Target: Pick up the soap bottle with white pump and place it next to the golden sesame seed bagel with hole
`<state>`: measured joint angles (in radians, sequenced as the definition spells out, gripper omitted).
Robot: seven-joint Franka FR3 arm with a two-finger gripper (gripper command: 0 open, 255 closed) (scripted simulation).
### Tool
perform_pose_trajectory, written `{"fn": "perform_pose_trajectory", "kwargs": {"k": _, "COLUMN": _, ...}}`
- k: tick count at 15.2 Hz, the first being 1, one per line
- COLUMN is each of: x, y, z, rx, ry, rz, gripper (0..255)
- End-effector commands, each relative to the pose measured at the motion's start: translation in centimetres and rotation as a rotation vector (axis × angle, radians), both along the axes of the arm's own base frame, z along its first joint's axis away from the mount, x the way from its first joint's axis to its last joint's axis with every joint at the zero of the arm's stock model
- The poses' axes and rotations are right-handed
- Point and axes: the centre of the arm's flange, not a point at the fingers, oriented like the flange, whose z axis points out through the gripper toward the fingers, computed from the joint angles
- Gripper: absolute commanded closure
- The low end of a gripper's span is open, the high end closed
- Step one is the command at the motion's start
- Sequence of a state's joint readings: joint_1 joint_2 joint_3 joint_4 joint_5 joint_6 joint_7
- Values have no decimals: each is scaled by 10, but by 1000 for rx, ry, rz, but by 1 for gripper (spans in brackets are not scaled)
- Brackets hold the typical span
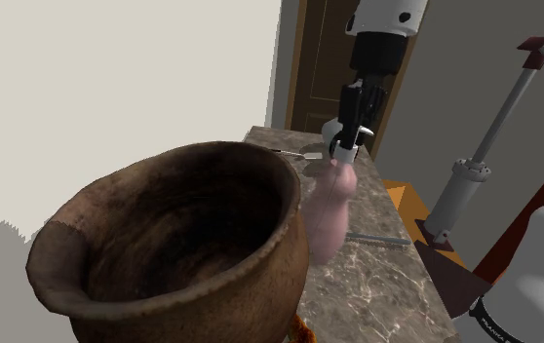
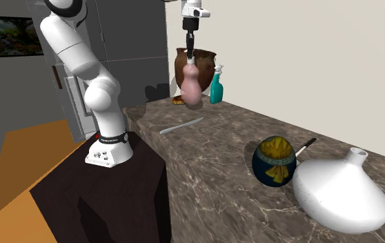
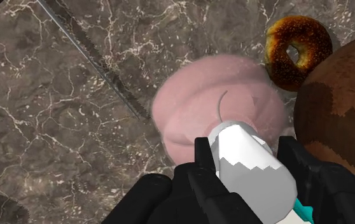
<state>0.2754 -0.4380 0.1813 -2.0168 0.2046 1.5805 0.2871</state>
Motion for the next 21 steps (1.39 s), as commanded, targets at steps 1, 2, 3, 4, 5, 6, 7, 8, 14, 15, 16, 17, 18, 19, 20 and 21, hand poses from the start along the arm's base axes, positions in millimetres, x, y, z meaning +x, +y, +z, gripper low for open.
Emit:
{"fn": "perform_pose_trajectory", "kwargs": {"k": 1, "x": 0, "y": 1, "z": -9, "rx": 1, "ry": -2, "rz": 0, "gripper": 255}}
{"fn": "perform_pose_trajectory", "kwargs": {"k": 2, "x": 0, "y": 1, "z": -14, "rx": 1, "ry": -2, "rz": 0, "gripper": 255}}
{"fn": "perform_pose_trajectory", "kwargs": {"k": 3, "x": 0, "y": 1, "z": -20, "rx": 1, "ry": -2, "rz": 0, "gripper": 255}}
{"fn": "perform_pose_trajectory", "kwargs": {"k": 4, "x": 0, "y": 1, "z": -25, "rx": 1, "ry": -2, "rz": 0, "gripper": 255}}
{"fn": "perform_pose_trajectory", "kwargs": {"k": 5, "x": 0, "y": 1, "z": -30, "rx": 1, "ry": -2, "rz": 0, "gripper": 255}}
{"fn": "perform_pose_trajectory", "kwargs": {"k": 6, "x": 0, "y": 1, "z": -36, "rx": 1, "ry": -2, "rz": 0, "gripper": 255}}
{"fn": "perform_pose_trajectory", "kwargs": {"k": 7, "x": 0, "y": 1, "z": -41, "rx": 1, "ry": -2, "rz": 0, "gripper": 255}}
{"fn": "perform_pose_trajectory", "kwargs": {"k": 8, "x": 0, "y": 1, "z": -46, "rx": 1, "ry": -2, "rz": 0, "gripper": 255}}
{"fn": "perform_pose_trajectory", "kwargs": {"k": 14, "x": 0, "y": 1, "z": -50, "rx": 1, "ry": -2, "rz": 0, "gripper": 255}}
{"fn": "perform_pose_trajectory", "kwargs": {"k": 15, "x": 0, "y": 1, "z": -50, "rx": 1, "ry": -2, "rz": 0, "gripper": 255}}
{"fn": "perform_pose_trajectory", "kwargs": {"k": 16, "x": 0, "y": 1, "z": -50, "rx": 1, "ry": -2, "rz": 0, "gripper": 255}}
{"fn": "perform_pose_trajectory", "kwargs": {"k": 17, "x": 0, "y": 1, "z": -50, "rx": 1, "ry": -2, "rz": 0, "gripper": 0}}
{"fn": "perform_pose_trajectory", "kwargs": {"k": 18, "x": 0, "y": 1, "z": -50, "rx": 1, "ry": -2, "rz": 0, "gripper": 0}}
{"fn": "perform_pose_trajectory", "kwargs": {"k": 19, "x": 0, "y": 1, "z": -50, "rx": 1, "ry": -2, "rz": 0, "gripper": 0}}
{"fn": "perform_pose_trajectory", "kwargs": {"k": 20, "x": 0, "y": 1, "z": -50, "rx": 1, "ry": -2, "rz": 0, "gripper": 0}}
{"fn": "perform_pose_trajectory", "kwargs": {"k": 21, "x": 0, "y": 1, "z": -50, "rx": 1, "ry": -2, "rz": 0, "gripper": 0}}
